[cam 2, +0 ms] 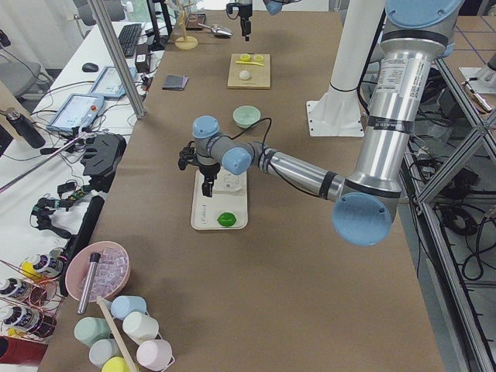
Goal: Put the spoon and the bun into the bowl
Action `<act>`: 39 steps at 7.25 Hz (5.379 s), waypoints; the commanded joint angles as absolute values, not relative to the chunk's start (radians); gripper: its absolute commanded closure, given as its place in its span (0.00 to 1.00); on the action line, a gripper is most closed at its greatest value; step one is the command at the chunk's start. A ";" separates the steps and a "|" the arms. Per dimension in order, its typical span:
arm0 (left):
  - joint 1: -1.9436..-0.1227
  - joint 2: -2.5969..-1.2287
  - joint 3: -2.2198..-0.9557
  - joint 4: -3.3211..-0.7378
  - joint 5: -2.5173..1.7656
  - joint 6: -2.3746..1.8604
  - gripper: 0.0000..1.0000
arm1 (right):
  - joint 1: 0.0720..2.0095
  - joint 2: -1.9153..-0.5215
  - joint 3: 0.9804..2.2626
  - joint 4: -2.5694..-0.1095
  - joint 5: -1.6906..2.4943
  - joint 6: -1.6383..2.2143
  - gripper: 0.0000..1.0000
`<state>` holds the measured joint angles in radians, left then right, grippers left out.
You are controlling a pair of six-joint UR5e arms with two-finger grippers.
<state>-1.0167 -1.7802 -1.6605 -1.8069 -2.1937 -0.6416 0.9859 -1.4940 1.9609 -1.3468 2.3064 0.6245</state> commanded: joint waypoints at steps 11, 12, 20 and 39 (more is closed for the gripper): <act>-0.884 -1.891 -1.528 -1.812 -2.183 -0.709 1.00 | 0.775 -1.398 1.887 -1.347 2.131 0.701 0.00; -0.885 -1.932 -1.578 -1.799 -2.192 -0.736 1.00 | 0.770 -1.390 1.875 -1.347 2.123 0.701 0.00; -0.631 -2.264 -1.603 -1.802 -2.096 -1.215 1.00 | 0.739 -1.312 1.761 -1.345 2.062 0.701 0.81; -1.109 -1.798 -1.709 -1.878 -2.405 -0.500 0.02 | 0.480 -0.962 1.760 -1.350 1.756 1.209 0.00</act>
<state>-1.1042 -1.8092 -1.7098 -1.8770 -2.4108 -0.5038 0.4492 -0.8763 1.6912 -1.3490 1.7385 1.2127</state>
